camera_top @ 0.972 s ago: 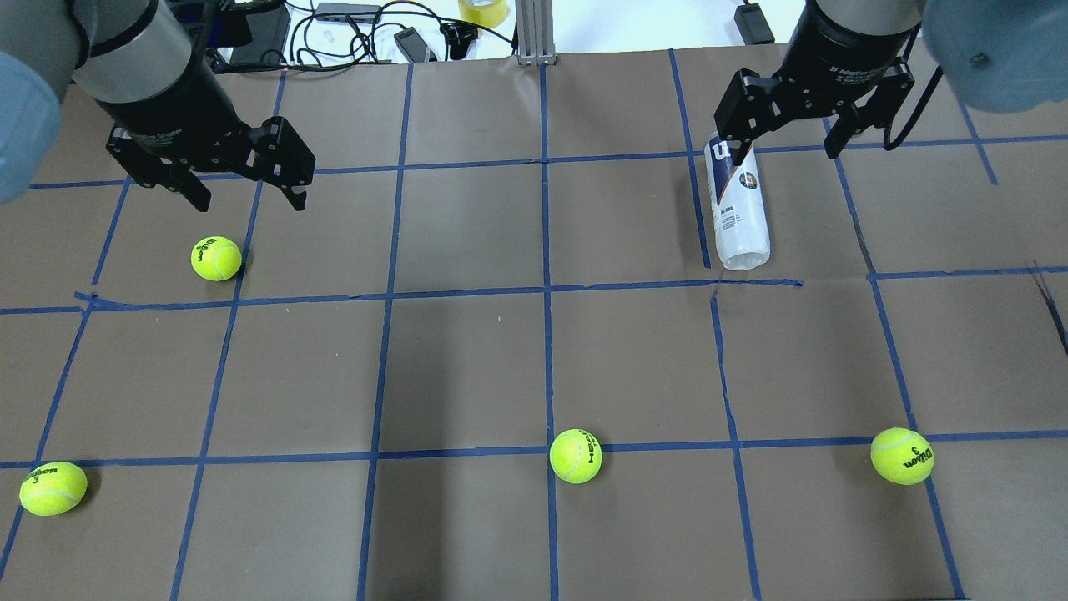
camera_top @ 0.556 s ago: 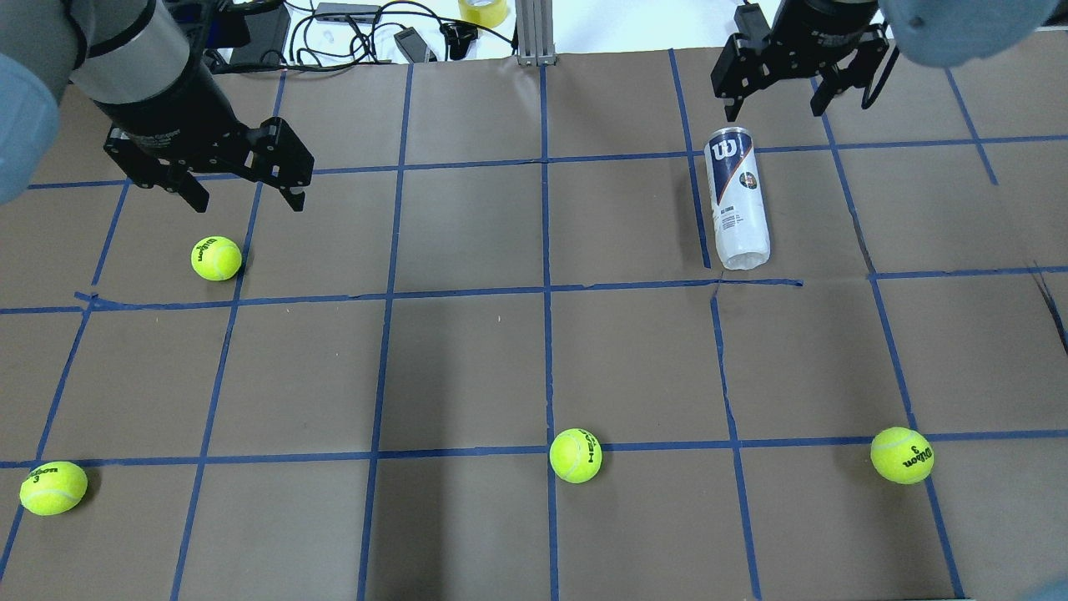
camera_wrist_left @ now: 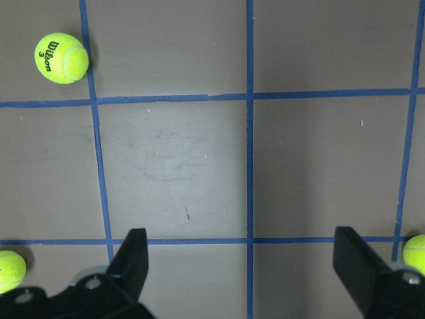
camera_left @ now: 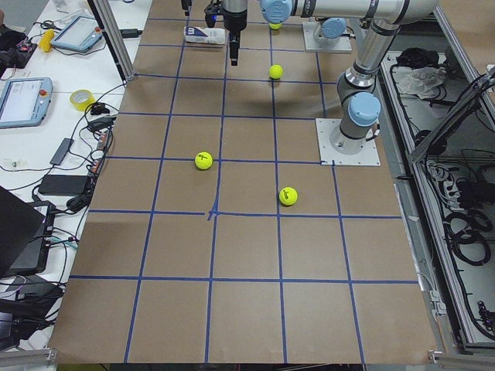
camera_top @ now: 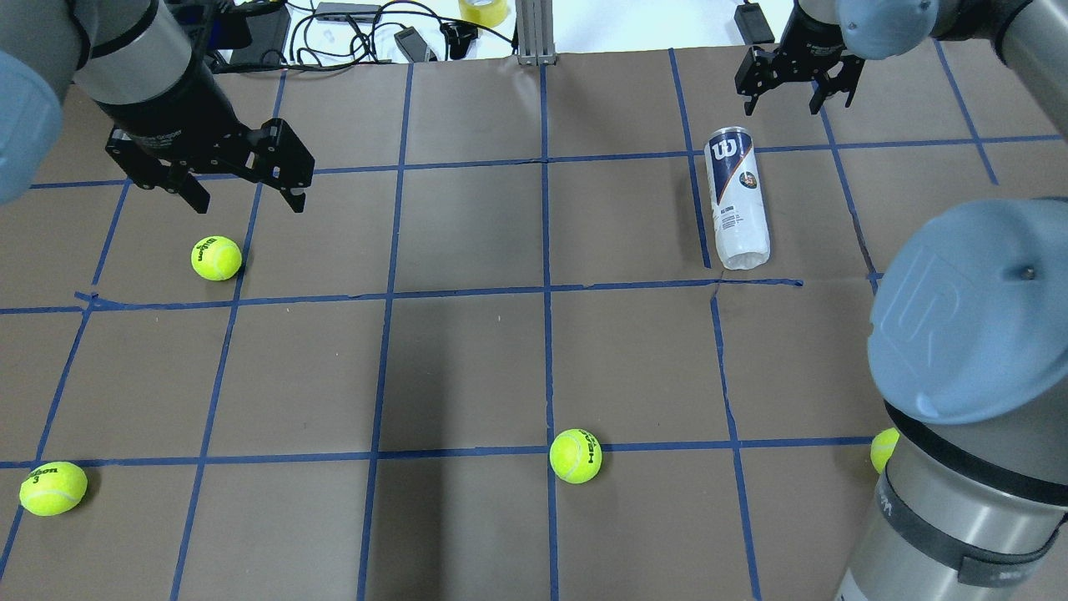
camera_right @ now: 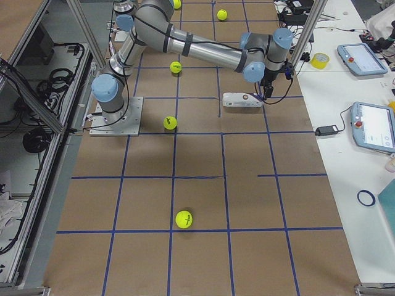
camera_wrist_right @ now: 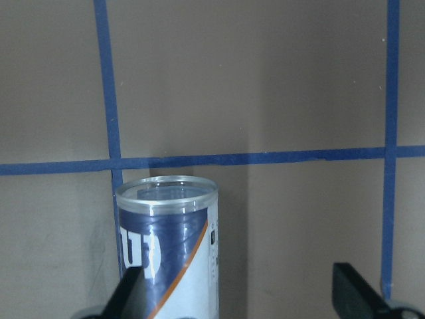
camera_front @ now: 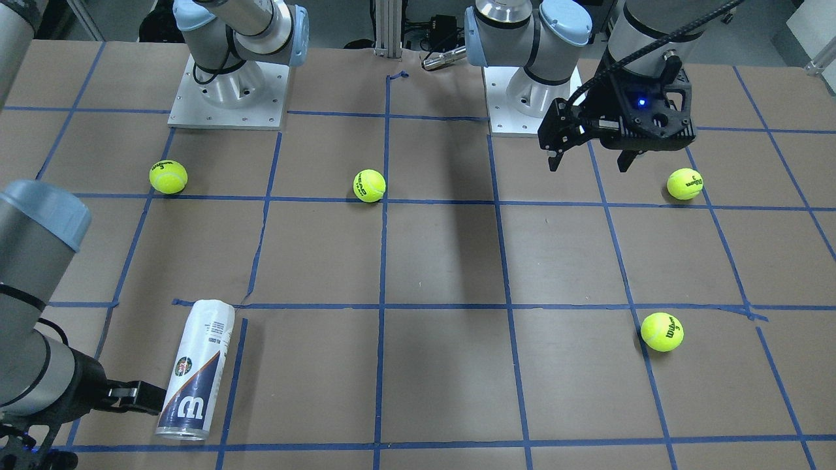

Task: Lift up tennis ball bucket
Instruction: 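Move the right gripper down over the upright white tennis ball can, then grasp the can's top with the right gripper and tip it over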

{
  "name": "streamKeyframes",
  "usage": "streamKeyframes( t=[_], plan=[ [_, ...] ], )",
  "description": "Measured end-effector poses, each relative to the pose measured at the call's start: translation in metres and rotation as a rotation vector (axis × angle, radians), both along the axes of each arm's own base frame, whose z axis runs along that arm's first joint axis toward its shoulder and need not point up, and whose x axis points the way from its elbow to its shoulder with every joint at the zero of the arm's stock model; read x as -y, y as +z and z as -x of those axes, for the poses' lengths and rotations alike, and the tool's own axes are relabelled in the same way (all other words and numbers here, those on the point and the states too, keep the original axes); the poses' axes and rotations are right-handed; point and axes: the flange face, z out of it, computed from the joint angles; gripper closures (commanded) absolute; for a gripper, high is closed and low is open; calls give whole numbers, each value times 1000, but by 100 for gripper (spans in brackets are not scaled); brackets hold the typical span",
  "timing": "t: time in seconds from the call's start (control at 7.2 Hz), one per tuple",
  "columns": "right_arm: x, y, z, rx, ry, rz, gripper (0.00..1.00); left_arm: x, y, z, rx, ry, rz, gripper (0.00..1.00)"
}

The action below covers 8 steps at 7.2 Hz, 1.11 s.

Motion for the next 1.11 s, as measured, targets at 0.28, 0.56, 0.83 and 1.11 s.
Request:
streamKeyframes(
  t=[0.28,0.56,0.83,1.11],
  plan=[
    [6,-26,-37,16,37,1,0,0,0,-1,0,2,-2,0],
    [11,-54,-53,18,54,-2,0,0,0,-2,0,4,-3,0],
    [11,-61,-51,3,55,-11,0,0,-1,-2,0,5,-4,0],
    [9,-68,-50,-7,53,-24,2,0,-4,-3,1,5,-10,0]
  ],
)
